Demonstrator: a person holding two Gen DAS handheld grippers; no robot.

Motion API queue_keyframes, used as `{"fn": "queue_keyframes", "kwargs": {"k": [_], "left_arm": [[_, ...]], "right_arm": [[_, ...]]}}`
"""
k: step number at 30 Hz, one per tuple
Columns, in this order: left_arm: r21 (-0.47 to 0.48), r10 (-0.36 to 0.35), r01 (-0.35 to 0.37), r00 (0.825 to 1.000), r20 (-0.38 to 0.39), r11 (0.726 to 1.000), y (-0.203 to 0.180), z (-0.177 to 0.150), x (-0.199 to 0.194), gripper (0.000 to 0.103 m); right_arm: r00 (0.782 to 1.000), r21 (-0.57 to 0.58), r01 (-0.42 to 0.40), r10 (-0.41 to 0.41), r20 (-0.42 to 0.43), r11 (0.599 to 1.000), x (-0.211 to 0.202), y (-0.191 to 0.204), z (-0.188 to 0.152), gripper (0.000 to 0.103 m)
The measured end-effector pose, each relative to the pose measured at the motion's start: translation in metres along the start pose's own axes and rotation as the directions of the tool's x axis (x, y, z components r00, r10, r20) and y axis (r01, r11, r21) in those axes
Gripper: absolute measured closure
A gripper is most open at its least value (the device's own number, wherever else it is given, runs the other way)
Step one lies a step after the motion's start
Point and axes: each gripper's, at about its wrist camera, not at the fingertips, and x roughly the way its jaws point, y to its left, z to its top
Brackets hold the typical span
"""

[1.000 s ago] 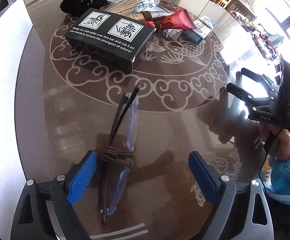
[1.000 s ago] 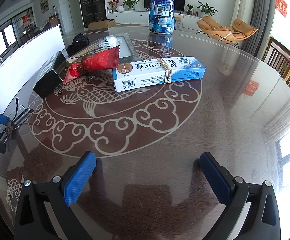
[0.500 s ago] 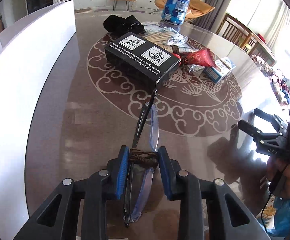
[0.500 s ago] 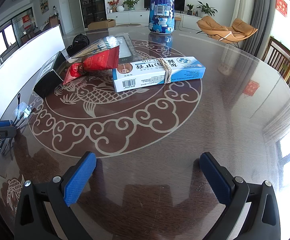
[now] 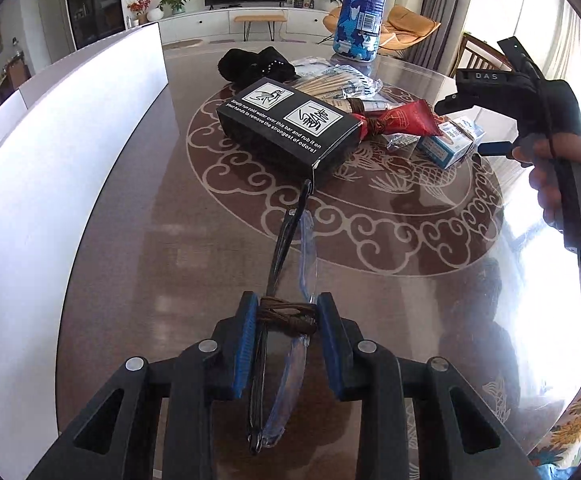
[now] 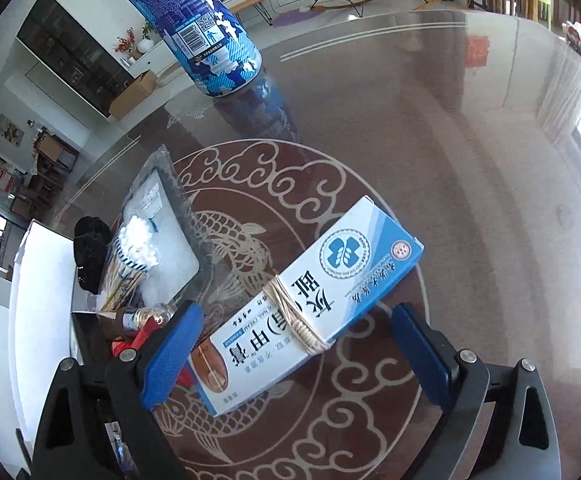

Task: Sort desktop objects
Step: 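Grasp the blue-and-white ointment box with right gripper while left gripper lifts the eyeglasses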

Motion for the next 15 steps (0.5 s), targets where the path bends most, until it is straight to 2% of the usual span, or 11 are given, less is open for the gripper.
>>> {"fn": "queue_keyframes", "kwargs": {"k": [1,2,3,4,5,9,12,13,15], "left_arm": [[-0.001,-0.001,0.001,1.0,0.001,1.0,0.001,0.0,0.0,0.073],[0.0,-0.001,0.001,1.0,0.002,1.0,0.001,0.0,0.0,0.073],[0.002,0.001,-0.001,1.0,0.002,1.0,0.001,0.0,0.0,0.073],[0.004,0.002,-0.002,1.0,0.002,1.0,0.002,-0.001,0.0,0.073],[0.005,0.003,-0.003,1.0,0.003,1.0,0.002,-0.001,0.0,0.073],[-0.008,-0.007,0.007,1.0,0.004,1.0,0.005,-0.001,-0.001,0.073],[-0.016,-0.026,0.026,1.0,0.001,1.0,0.007,-0.001,-0.001,0.073],[-0.013,-0.034,0.034,0.999,0.0,0.999,0.006,-0.001,-0.002,0.073],[0.003,-0.041,0.041,0.999,-0.005,0.999,0.002,-0.002,-0.002,0.072]], "right_arm": [[0.999,-0.019,0.048,-0.048,0.003,0.999,0.005,0.009,0.003,0.022],[0.995,-0.051,0.102,-0.102,0.012,0.993,0.008,0.018,0.003,0.035],[0.988,-0.086,0.152,-0.15,0.031,0.985,0.01,0.023,0.002,0.04],[0.986,-0.112,0.167,-0.162,0.047,0.98,0.01,0.025,0.0,0.052],[0.984,-0.134,0.177,-0.17,0.059,0.975,0.009,0.026,-0.003,0.058],[0.994,-0.291,0.111,-0.1,0.054,0.95,-0.006,0.021,-0.032,0.058],[0.999,-0.473,0.035,-0.023,0.031,0.881,-0.027,0.02,-0.085,0.058],[1.0,-0.513,-0.002,0.009,0.013,0.858,-0.036,0.019,-0.105,0.058],[0.999,-0.57,-0.026,0.032,0.001,0.821,-0.051,0.016,-0.139,0.058]]}}
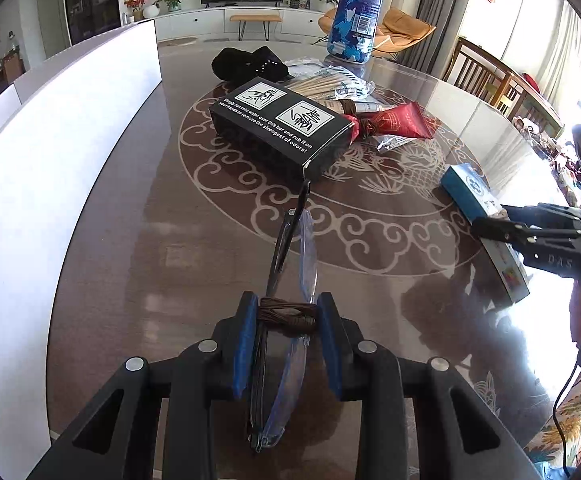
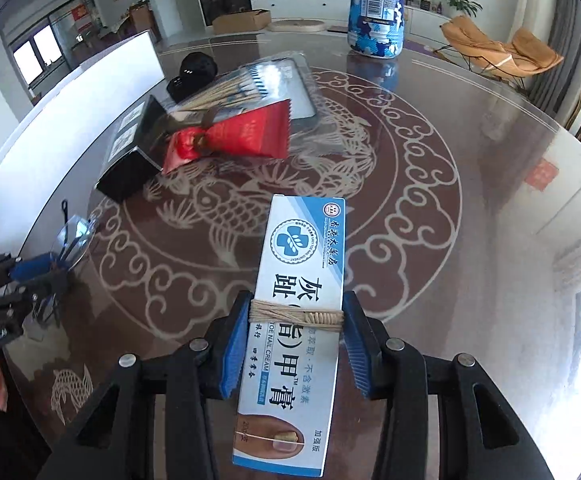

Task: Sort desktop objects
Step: 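Grasp the blue-and-white ointment box with right gripper while left gripper lifts the eyeglasses, then carry the eyeglasses and ointment box in both grippers over the cardboard box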

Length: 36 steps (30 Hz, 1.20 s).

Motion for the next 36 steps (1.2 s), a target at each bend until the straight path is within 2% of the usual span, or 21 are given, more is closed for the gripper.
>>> {"fn": "queue_keyframes", "kwargs": {"k": [2,4,6,7,11,14,18,21,26,28,29,30,31,33,34,36], "left_arm": [[0.022,0.014,-0.014,1.0,-0.004,1.0,-0.005,-0.001,0.0,0.071],[0.033,0.021,-0.02,1.0,-0.009,0.999,-0.008,-0.001,0.0,0.062],[0.04,0.053,-0.051,0.998,-0.031,0.998,-0.009,-0.003,0.003,0.023],[0.045,0.068,-0.066,0.997,-0.044,0.997,-0.01,-0.004,0.005,0.019],[0.069,0.085,-0.081,0.995,-0.053,0.994,-0.015,-0.005,0.008,0.018],[0.079,0.084,-0.078,0.994,-0.075,0.994,-0.016,-0.005,0.012,0.001],[0.091,0.072,-0.063,0.992,-0.1,0.994,-0.015,-0.004,0.015,0.0],[0.111,0.068,-0.052,0.986,-0.153,0.993,-0.015,0.0,0.018,0.0],[0.13,0.09,-0.05,0.941,-0.326,0.99,-0.019,0.012,0.028,0.0],[0.185,0.125,-0.069,0.941,-0.313,0.98,-0.026,0.012,0.025,0.0],[0.201,0.138,-0.08,0.945,-0.297,0.976,-0.027,0.012,0.022,0.009],[0.189,0.116,-0.062,0.95,-0.29,0.98,-0.027,0.012,0.019,0.032],[0.161,0.077,-0.031,0.955,-0.287,0.986,-0.025,0.013,0.016,0.046],[0.127,0.038,-0.001,0.957,-0.288,0.992,-0.02,0.011,0.013,0.079],[0.122,0.029,0.007,0.957,-0.288,0.992,-0.019,0.009,0.012,0.079],[0.137,0.058,-0.021,0.961,-0.27,0.99,-0.017,0.002,0.008,0.079]], "right_arm": [[1.0,-0.009,-0.021,0.021,0.01,1.0,-0.01,0.007,-0.02,0.056],[1.0,0.011,-0.003,0.003,0.024,1.0,-0.016,0.006,-0.033,0.047],[0.999,0.037,0.024,-0.025,0.033,0.999,-0.019,0.001,-0.042,0.033],[0.999,0.049,0.029,-0.031,0.041,0.998,-0.019,0.0,-0.045,0.031],[0.997,0.027,0.052,-0.053,0.047,0.998,-0.021,0.003,-0.054,0.025],[0.997,-0.008,0.072,-0.072,0.033,0.997,-0.019,0.006,-0.055,0.023],[0.998,-0.029,0.056,-0.057,-0.017,0.998,-0.018,0.003,-0.051,0.022],[0.996,-0.063,0.041,-0.046,-0.083,0.997,-0.014,0.003,-0.044,0.022],[0.976,-0.08,0.003,-0.02,-0.217,0.997,-0.006,0.0,-0.024,0.027],[0.966,-0.079,-0.008,-0.013,-0.259,0.997,-0.003,-0.001,-0.017,0.029],[0.962,-0.082,-0.012,-0.011,-0.272,0.997,-0.002,0.0,-0.015,0.034],[0.961,-0.088,-0.02,-0.006,-0.277,0.996,-0.002,0.001,-0.013,0.039],[0.96,-0.102,-0.024,-0.005,-0.282,0.995,-0.002,0.003,-0.012,0.041],[0.961,-0.135,-0.025,-0.013,-0.276,0.991,-0.004,0.009,-0.012,0.06],[0.96,-0.143,-0.017,-0.024,-0.279,0.99,-0.004,0.011,-0.013,0.06],[0.96,-0.132,-0.03,-0.008,-0.28,0.991,-0.006,0.011,-0.015,0.061]]}}
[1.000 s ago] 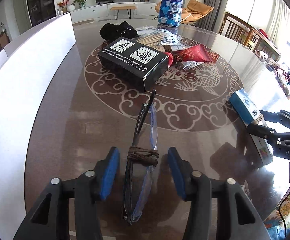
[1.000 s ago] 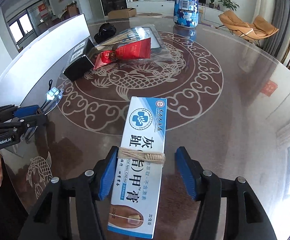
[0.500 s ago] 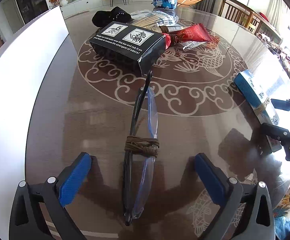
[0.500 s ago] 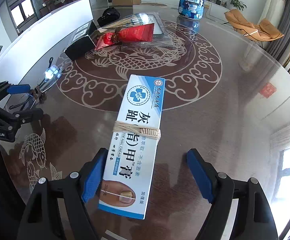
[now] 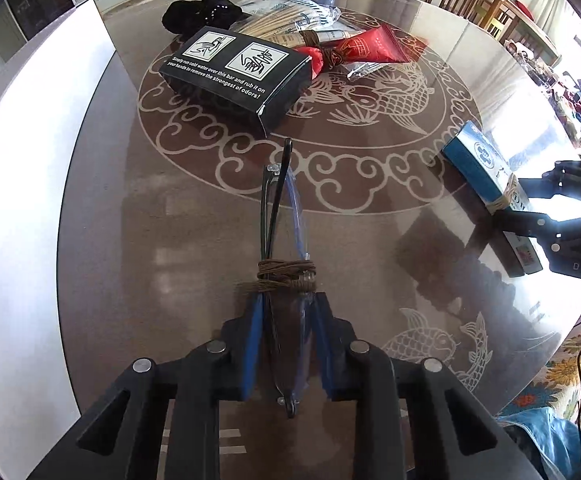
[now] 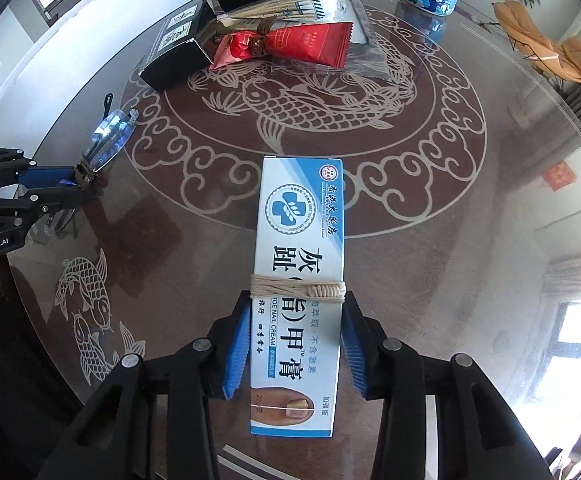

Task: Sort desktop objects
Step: 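Carry the eyeglasses and ointment box in both grippers over the cardboard box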

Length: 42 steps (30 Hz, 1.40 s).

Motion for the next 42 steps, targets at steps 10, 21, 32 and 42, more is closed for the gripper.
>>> {"fn": "queue_keyframes", "kwargs": {"k": [10,21,32,42], "left_arm": [[-0.058,-0.038,0.046,0.991,0.131,0.997,0.003,-0.022,-0.037,0.079],[-0.251,0.057,0.012,0.962,0.265,0.968,0.128,-0.03,-0.166,0.079],[-0.476,0.191,-0.092,0.968,0.164,0.875,0.27,-0.067,-0.164,0.079],[-0.525,0.13,-0.086,0.99,0.048,0.847,0.316,-0.066,-0.092,0.079]], "right_arm": [[0.996,0.004,-0.064,0.064,0.065,0.998,-0.034,0.005,-0.006,0.061],[0.957,-0.163,-0.143,0.178,0.229,0.976,-0.115,0.106,0.105,0.061],[0.886,-0.394,-0.247,0.371,0.277,0.885,-0.127,0.303,0.26,0.061],[0.95,-0.439,-0.171,0.265,0.162,0.882,0.005,0.382,0.338,0.06]]}}
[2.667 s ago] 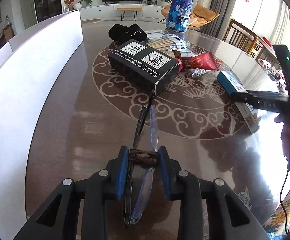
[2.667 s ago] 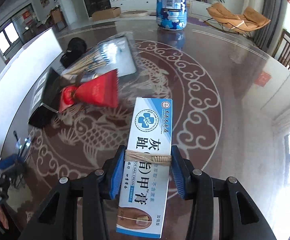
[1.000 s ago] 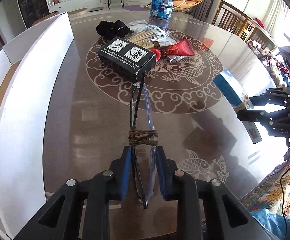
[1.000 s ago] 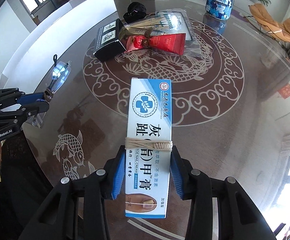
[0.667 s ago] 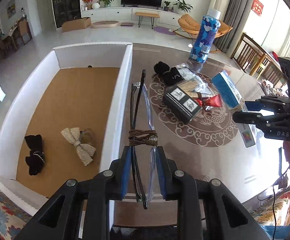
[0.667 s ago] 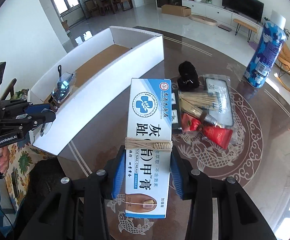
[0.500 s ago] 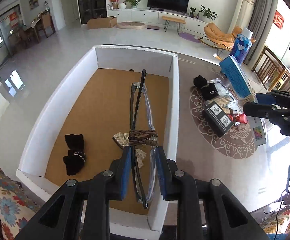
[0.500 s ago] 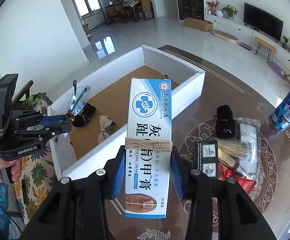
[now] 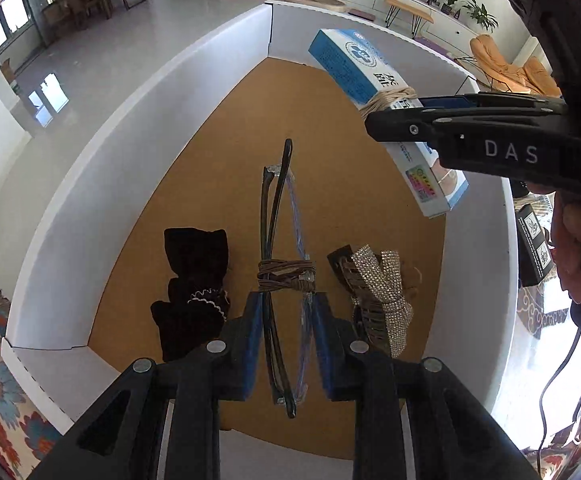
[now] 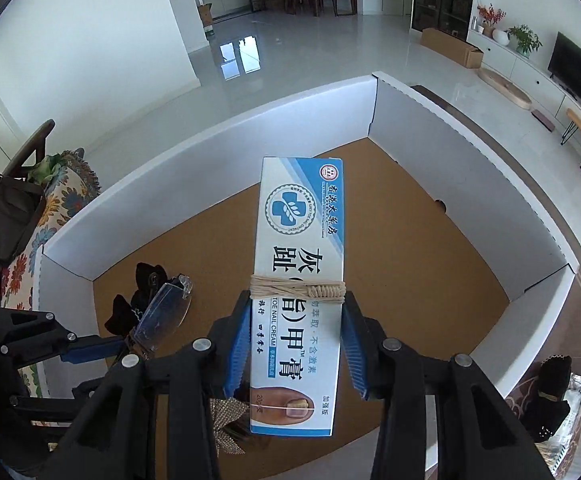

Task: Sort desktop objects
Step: 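Carry the eyeglasses and ointment box in both grippers over the cardboard box, then open both grippers to drop the items and withdraw over the table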

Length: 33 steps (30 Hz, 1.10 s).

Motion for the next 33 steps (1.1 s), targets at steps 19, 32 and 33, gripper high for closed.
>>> {"fn": "queue_keyframes", "kwargs": {"k": [19,32,33], "left_arm": [[0.109,0.017,-0.045,0.968,0.25,0.993,-0.091,-0.049,-0.069,0.026],[0.307,-0.185,0.157,0.98,0.067,0.939,-0.307,-0.127,0.036,0.0],[0.305,-0.176,0.15,0.983,0.059,0.941,-0.312,-0.129,0.044,0.0]], "right_arm": [[0.944,0.194,0.064,-0.123,0.307,0.979,-0.118,-0.055,-0.164,0.0],[0.875,0.574,0.361,-0.48,0.064,0.735,-0.167,-0.167,-0.453,0.0],[0.876,0.579,0.358,-0.478,0.062,0.732,-0.168,-0.169,-0.456,0.0]]}}
